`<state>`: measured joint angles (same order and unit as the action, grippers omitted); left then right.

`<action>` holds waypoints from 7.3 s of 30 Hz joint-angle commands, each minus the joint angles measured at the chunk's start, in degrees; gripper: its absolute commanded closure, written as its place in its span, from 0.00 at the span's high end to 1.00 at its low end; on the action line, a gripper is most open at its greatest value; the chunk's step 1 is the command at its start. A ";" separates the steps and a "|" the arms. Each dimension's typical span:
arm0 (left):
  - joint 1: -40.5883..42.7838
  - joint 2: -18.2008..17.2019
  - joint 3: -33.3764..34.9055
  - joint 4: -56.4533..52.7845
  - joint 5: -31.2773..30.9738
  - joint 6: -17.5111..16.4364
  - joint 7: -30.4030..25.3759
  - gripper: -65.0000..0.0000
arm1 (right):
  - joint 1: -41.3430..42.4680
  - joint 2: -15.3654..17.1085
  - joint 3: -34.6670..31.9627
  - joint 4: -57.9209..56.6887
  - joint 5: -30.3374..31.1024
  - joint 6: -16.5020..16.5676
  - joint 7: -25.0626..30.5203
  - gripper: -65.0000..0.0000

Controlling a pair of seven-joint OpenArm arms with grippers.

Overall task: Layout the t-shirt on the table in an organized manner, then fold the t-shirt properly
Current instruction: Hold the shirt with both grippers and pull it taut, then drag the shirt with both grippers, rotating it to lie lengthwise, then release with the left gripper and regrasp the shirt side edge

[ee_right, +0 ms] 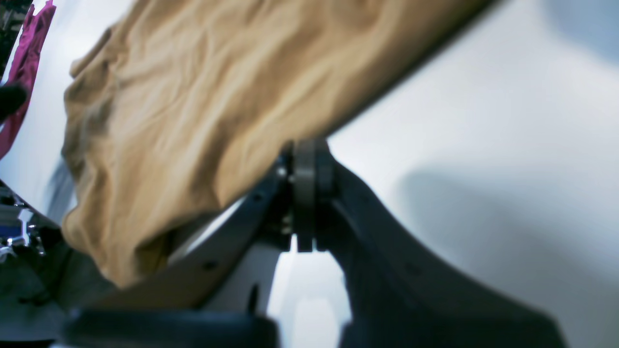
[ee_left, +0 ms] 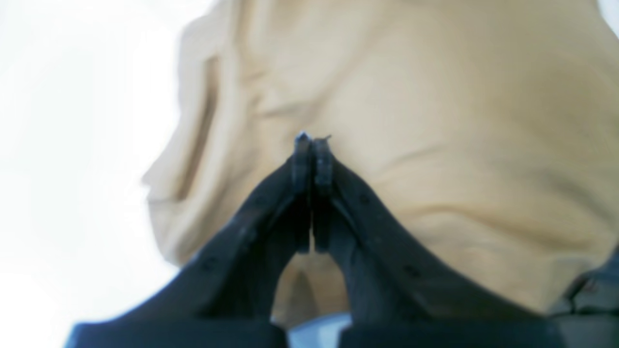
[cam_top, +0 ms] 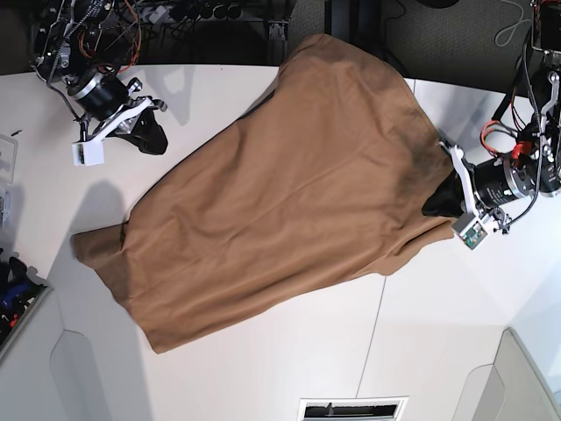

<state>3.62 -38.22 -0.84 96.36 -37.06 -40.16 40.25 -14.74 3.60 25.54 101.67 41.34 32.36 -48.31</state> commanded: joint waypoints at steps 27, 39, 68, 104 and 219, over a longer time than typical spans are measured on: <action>-0.74 -0.68 -0.63 -17.64 -0.79 0.16 -4.02 0.00 | 20.50 -2.80 -7.67 -22.10 -14.47 -2.58 9.46 0.00; 9.29 0.28 -0.63 -17.44 -3.21 0.16 -3.50 0.00 | 31.19 -3.65 -7.67 -34.84 -16.59 -2.60 12.66 0.00; 2.03 0.66 -0.66 5.77 -4.90 0.16 -0.94 0.06 | 3.19 -4.76 -8.90 0.07 -2.78 -0.04 3.58 0.00; -38.18 20.63 26.49 -53.11 16.72 6.56 -18.16 0.05 | -1.31 -8.17 -31.85 -1.57 -24.44 -1.31 3.74 0.00; -36.79 16.06 23.74 -59.93 18.67 17.03 -21.11 0.00 | 1.22 6.23 2.95 -6.01 -14.78 -1.55 3.43 0.00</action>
<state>-33.15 -21.17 22.85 36.75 -21.21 -25.15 14.96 -13.82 9.17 28.32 95.02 27.55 30.94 -44.97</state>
